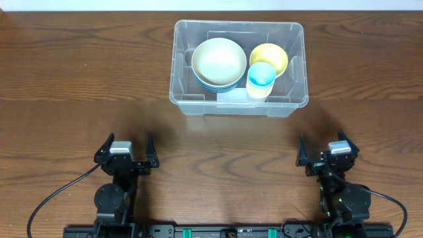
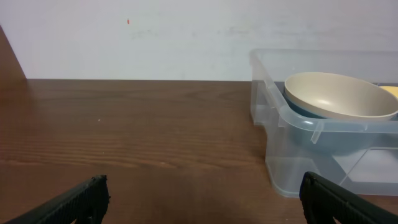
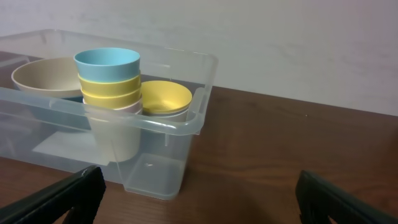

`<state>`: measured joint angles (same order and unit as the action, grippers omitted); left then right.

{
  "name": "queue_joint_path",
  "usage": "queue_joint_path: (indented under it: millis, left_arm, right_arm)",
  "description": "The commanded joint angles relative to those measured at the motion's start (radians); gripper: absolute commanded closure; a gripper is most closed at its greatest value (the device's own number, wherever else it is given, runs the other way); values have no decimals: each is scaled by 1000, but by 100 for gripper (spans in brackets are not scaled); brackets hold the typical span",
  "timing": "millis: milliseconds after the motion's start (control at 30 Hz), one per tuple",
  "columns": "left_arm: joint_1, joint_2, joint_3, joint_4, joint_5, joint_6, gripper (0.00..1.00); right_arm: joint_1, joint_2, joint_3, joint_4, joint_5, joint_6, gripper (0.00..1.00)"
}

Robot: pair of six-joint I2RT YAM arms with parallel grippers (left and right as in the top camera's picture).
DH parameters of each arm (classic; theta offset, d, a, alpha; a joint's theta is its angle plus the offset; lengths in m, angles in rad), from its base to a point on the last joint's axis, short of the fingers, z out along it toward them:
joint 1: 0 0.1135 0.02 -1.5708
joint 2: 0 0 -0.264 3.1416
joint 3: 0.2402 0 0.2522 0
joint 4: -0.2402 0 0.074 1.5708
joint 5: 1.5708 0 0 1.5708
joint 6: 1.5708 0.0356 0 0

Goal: Pack container

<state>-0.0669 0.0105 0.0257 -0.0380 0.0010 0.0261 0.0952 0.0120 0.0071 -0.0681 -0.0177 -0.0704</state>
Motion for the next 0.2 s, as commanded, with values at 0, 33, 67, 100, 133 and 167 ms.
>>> queue_joint_path:
  millis: [0, 33, 67, 100, 133, 167]
  left_arm:
    - [6, -6, -22, -35, -8, 10, 2]
    - [6, -6, -22, -36, -8, 10, 2]
    - [6, -6, -22, -36, -8, 10, 2]
    - [6, -6, -22, -36, -8, 10, 2]
    - [6, -6, -22, -36, -8, 10, 2]
    - [6, -6, -22, -36, -8, 10, 2]
  right_arm:
    - [-10, -6, -2, -6, 13, -13, 1]
    - [-10, -6, -2, -6, 13, -13, 1]
    - [-10, -6, -2, -6, 13, -13, 1]
    - [-10, -6, -2, -6, 13, -13, 1]
    - [-10, -6, -2, -6, 13, -13, 1]
    - [-10, -6, -2, -6, 13, -13, 1]
